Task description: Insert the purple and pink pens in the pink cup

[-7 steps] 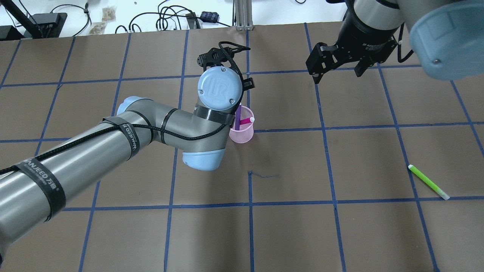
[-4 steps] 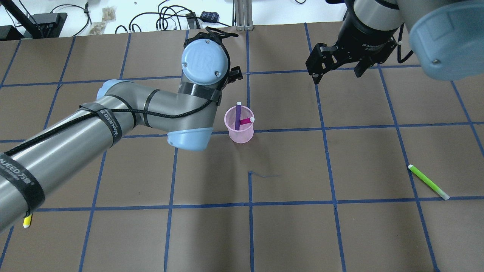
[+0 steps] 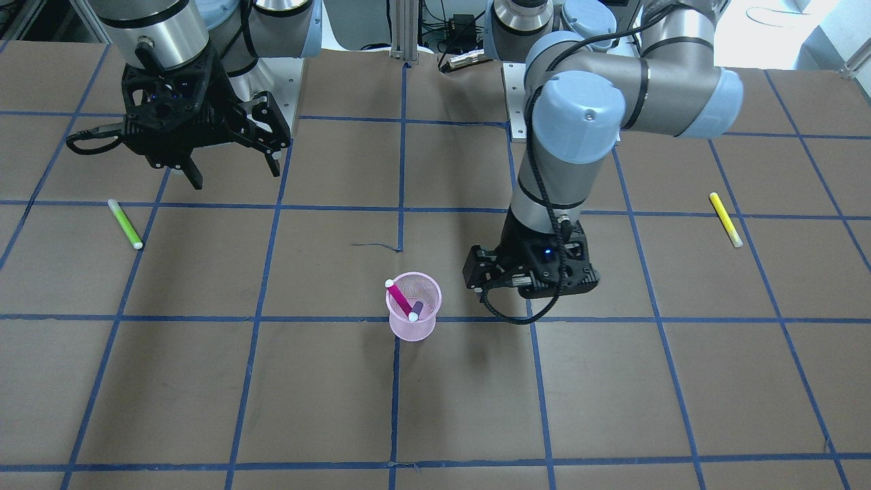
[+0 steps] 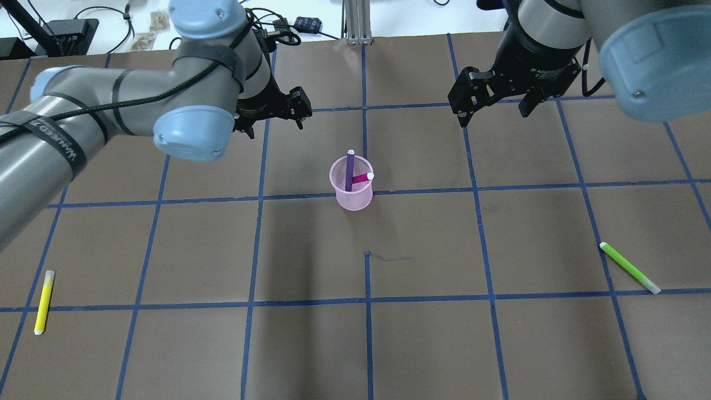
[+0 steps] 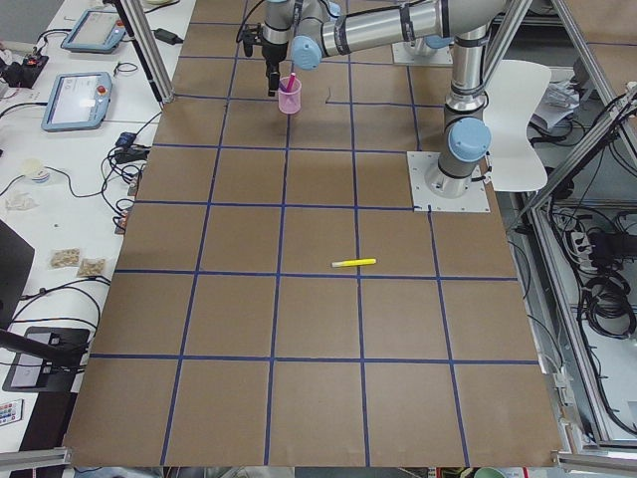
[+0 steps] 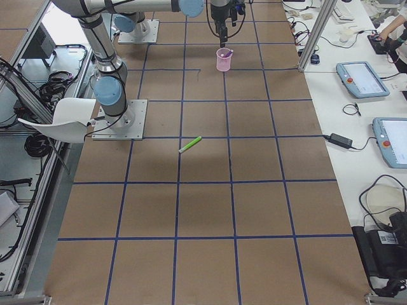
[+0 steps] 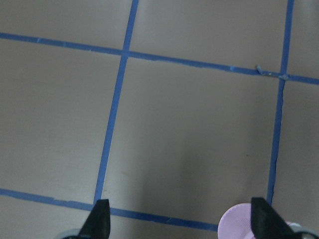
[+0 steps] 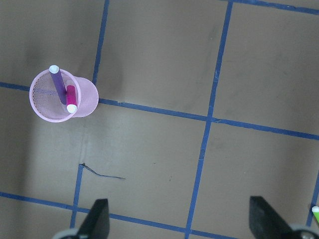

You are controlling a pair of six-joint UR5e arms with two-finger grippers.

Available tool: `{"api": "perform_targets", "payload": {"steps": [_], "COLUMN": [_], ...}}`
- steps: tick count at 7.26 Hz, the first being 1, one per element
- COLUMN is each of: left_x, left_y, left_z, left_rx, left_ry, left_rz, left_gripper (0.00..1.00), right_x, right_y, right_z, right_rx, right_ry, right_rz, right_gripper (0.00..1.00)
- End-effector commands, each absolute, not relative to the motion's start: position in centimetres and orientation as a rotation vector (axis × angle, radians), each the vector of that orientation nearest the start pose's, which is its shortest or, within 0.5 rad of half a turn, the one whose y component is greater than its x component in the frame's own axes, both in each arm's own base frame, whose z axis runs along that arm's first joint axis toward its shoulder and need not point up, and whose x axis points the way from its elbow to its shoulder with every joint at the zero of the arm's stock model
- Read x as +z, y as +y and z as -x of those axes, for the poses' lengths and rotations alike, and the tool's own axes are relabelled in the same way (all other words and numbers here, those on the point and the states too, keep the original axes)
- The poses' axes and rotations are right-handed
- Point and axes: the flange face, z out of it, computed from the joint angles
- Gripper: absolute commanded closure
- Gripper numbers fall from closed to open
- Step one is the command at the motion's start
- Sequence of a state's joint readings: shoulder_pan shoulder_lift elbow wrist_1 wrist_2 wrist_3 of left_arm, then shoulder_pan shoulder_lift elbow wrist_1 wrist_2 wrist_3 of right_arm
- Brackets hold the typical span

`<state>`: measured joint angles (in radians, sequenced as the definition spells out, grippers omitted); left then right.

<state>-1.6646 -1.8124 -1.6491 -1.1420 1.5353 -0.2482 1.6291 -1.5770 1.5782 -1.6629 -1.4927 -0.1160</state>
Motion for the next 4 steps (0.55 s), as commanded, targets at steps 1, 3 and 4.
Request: {"api": "perform_targets", "payload": {"steps": [1, 3, 4], "left_x": [40.0, 43.9, 45.2], "left_y": [-55.9, -52.8, -51.3], "left_z": [10.8, 8.5, 8.9], "left_rx": [-0.028, -0.012, 0.008], "left_ry": [3.177, 3.079, 3.075], "left_rz": [0.125, -0.055, -0.089], "left_gripper": [0.0, 0.0, 0.0], "right_x": [49.7, 49.7, 49.7], "right_y": [-48.9, -48.9, -48.9], "right_z": [-17.0, -17.0, -17.0], "right_rx": [-0.142, -0.142, -0.142], "right_ry": [3.051, 3.051, 3.049], "right_rz": [0.273, 0.273, 0.273], "right_gripper": [0.0, 0.0, 0.0]}}
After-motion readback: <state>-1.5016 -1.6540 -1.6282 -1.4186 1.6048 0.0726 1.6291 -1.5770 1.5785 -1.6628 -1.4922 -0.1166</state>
